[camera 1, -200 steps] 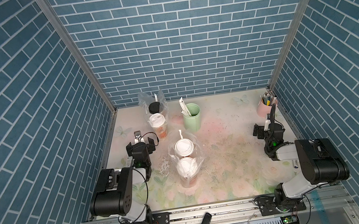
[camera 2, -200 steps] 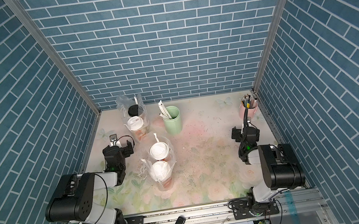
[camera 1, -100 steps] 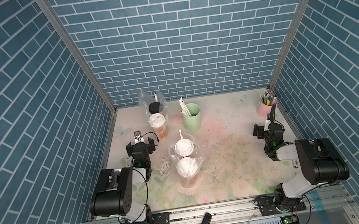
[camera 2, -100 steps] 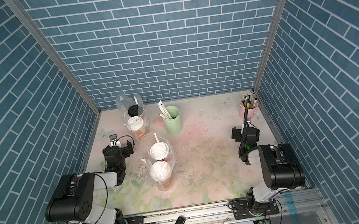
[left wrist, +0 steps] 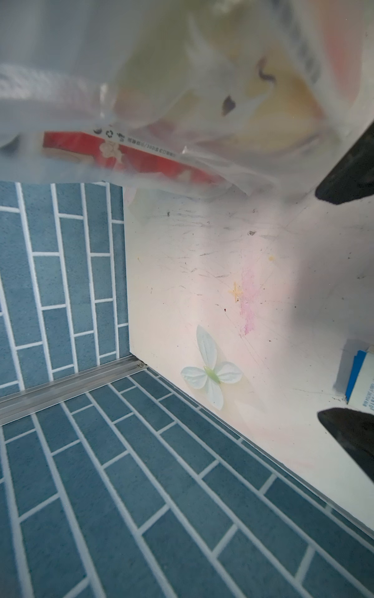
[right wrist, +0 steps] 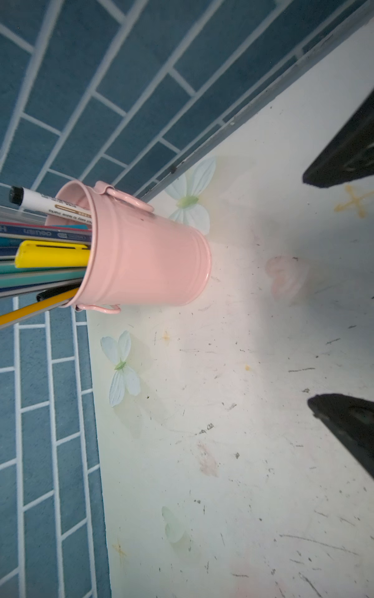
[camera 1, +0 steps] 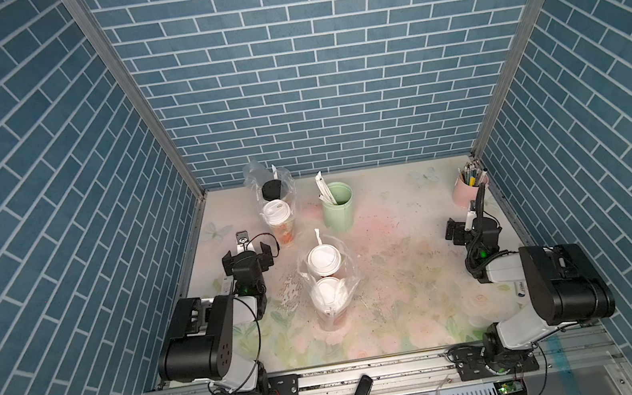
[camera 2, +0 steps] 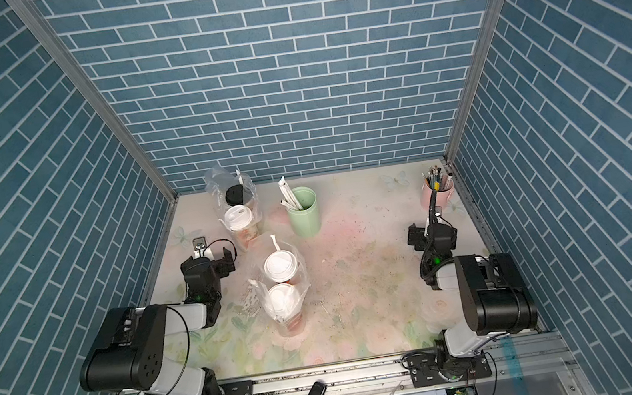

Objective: Pack milk tea into plastic carrier bags
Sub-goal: Reset both arms

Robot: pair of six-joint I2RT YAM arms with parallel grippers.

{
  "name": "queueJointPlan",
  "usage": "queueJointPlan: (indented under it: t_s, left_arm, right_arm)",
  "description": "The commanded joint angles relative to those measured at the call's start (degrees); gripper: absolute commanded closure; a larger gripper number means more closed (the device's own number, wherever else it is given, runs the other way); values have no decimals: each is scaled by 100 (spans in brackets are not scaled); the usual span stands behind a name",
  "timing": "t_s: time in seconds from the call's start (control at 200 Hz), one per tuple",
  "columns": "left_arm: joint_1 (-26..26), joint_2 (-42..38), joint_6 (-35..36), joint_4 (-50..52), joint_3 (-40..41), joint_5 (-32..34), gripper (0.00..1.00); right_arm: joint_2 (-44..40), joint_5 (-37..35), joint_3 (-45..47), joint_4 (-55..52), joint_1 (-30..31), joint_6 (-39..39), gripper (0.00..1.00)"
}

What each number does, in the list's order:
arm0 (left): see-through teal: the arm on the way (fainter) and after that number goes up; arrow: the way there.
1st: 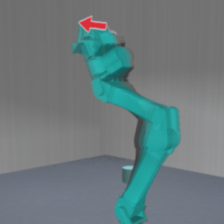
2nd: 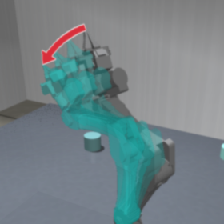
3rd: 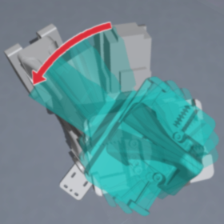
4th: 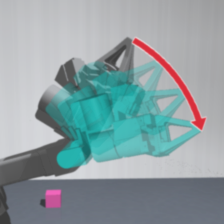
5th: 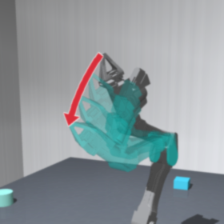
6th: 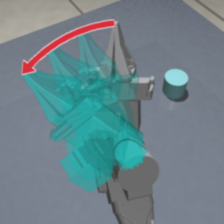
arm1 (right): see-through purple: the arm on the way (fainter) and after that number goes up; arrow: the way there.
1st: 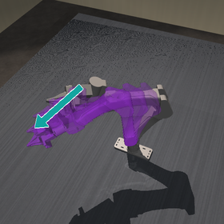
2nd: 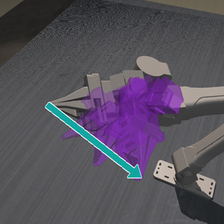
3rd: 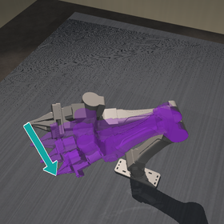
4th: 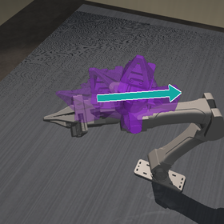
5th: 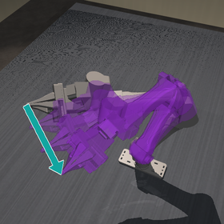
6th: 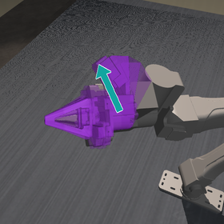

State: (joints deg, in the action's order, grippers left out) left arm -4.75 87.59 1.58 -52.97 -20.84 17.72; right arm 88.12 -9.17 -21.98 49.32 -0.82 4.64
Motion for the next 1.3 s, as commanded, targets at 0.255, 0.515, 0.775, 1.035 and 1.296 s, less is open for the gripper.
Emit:
queueJointPlan:
  t_s: [0.255, 0.515, 0.775, 1.035, 1.296]
  left_arm:
    - [36, 1, 259, 155, -45, -611, 1]
    - [38, -32, -82, 116, -8, 265, 1]
    - [23, 8, 211, 114, -34, -426, 1]
    - [18, 12, 211, 111, -34, -422, 1]
    - [124, 0, 149, 199, -70, -629, 1]
  right_arm:
    - [19, 47, 5, 126, -24, -86, 1]
    - [8, 47, 3, 130, -24, -87, 1]
    - [10, 48, 9, 130, -22, -87, 1]
    - [6, 47, 9, 130, -24, -87, 1]
    - [12, 47, 7, 129, -24, -87, 1]
